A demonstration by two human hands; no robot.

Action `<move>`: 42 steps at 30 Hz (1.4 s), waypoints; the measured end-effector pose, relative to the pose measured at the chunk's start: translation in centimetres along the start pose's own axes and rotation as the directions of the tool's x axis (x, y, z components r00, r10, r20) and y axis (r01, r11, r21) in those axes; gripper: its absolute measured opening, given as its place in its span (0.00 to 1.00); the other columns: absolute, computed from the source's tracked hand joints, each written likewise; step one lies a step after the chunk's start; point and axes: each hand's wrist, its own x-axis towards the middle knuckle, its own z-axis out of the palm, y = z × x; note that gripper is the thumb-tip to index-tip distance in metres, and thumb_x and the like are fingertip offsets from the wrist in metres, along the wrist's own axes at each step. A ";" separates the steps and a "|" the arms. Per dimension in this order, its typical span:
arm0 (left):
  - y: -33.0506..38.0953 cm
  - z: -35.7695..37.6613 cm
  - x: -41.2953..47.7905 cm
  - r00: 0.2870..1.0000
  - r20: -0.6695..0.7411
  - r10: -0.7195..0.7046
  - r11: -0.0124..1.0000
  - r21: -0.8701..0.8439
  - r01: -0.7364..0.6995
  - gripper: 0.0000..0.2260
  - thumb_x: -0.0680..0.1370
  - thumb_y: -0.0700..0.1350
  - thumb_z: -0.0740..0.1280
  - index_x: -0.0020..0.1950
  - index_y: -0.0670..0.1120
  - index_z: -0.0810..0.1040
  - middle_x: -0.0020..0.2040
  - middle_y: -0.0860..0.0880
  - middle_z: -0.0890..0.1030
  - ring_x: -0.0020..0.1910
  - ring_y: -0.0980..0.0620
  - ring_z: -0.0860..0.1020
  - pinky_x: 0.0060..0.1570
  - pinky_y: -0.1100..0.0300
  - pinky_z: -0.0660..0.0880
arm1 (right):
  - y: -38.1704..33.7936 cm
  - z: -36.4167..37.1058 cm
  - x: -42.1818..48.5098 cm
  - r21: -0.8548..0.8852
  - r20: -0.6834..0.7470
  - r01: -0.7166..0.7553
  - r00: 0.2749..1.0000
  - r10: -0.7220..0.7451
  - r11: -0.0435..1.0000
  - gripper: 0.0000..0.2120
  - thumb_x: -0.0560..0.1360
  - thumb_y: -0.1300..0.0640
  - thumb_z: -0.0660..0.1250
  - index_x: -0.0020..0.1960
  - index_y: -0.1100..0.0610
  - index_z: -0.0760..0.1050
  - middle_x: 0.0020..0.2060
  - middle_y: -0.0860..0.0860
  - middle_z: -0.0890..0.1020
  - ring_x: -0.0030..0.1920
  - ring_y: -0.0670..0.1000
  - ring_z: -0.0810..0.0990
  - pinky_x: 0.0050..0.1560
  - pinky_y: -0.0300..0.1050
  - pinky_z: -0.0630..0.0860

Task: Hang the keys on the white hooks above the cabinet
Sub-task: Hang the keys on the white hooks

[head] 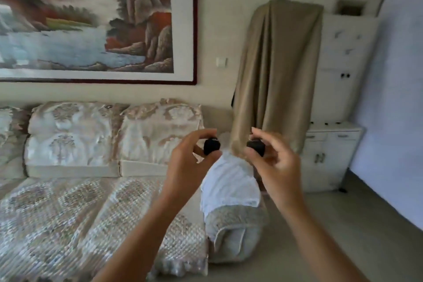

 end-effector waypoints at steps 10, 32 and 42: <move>8.3 21.1 -0.5 0.980 0.184 0.079 0.985 -0.163 -0.049 0.17 0.71 0.42 0.75 0.57 0.53 0.78 0.48 0.59 0.81 0.33 0.57 0.77 0.33 0.70 0.72 | 4.1 -21.5 0.6 -0.239 -0.138 0.009 0.990 -0.043 0.971 0.15 0.71 0.65 0.73 0.57 0.59 0.79 0.50 0.49 0.82 0.50 0.42 0.80 0.46 0.31 0.74; 8.0 58.0 18.3 0.890 0.358 0.283 0.916 -0.376 -0.140 0.18 0.73 0.44 0.73 0.60 0.56 0.76 0.56 0.62 0.77 0.39 0.57 0.79 0.37 0.56 0.80 | 26.1 -44.0 18.9 -0.471 -0.316 -0.080 0.945 -0.084 0.879 0.16 0.71 0.57 0.70 0.58 0.58 0.78 0.52 0.50 0.81 0.51 0.45 0.80 0.42 0.28 0.74; 5.2 73.8 26.8 0.905 0.349 0.244 0.930 -0.348 -0.116 0.17 0.72 0.43 0.73 0.58 0.57 0.76 0.54 0.60 0.79 0.41 0.57 0.79 0.39 0.56 0.80 | 40.0 -52.9 28.1 -0.443 -0.305 -0.096 0.951 -0.050 0.891 0.15 0.72 0.60 0.72 0.58 0.56 0.78 0.52 0.50 0.80 0.51 0.45 0.79 0.42 0.29 0.74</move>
